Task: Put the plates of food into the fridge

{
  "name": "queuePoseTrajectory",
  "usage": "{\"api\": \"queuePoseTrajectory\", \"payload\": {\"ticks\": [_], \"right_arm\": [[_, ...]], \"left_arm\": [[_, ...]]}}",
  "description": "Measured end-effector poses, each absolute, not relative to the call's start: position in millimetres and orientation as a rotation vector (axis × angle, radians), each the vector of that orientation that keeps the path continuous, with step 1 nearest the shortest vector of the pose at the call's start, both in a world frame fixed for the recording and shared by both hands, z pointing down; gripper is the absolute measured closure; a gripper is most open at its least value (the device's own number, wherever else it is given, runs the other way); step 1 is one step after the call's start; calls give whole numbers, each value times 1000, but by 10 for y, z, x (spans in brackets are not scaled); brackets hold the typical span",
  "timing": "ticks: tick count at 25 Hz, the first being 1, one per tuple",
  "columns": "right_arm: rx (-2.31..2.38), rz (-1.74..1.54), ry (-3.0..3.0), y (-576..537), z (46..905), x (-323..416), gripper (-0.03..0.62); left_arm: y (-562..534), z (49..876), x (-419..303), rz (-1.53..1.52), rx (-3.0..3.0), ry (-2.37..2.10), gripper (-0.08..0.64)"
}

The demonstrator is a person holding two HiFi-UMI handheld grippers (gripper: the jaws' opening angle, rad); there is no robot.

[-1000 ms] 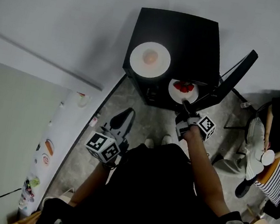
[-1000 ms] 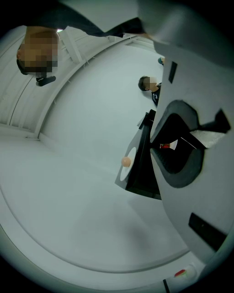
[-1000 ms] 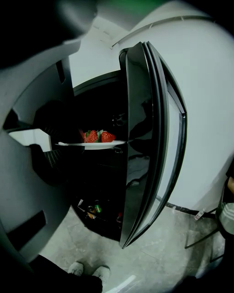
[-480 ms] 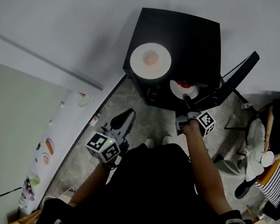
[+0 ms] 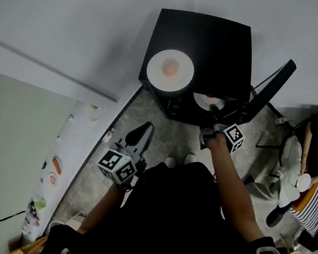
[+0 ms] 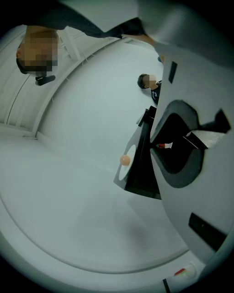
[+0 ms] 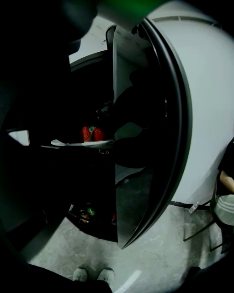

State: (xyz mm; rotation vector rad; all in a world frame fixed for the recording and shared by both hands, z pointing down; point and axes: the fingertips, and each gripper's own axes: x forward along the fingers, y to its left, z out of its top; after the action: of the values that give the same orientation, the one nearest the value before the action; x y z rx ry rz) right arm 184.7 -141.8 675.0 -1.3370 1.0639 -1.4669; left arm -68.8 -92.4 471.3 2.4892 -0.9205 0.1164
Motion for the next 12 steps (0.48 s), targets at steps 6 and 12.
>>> {"api": "queuePoseTrajectory", "payload": {"ticks": [6,12], "right_arm": [[-1343,-1456,1040,-1471,6727,1856,558],[-1372,-1423,1006,-1531,6680,1922,558]], "left_arm": [[-939,4734,-682,125,2477,-934,520],[-939,4758,-640,125,2471,-931,520]]}}
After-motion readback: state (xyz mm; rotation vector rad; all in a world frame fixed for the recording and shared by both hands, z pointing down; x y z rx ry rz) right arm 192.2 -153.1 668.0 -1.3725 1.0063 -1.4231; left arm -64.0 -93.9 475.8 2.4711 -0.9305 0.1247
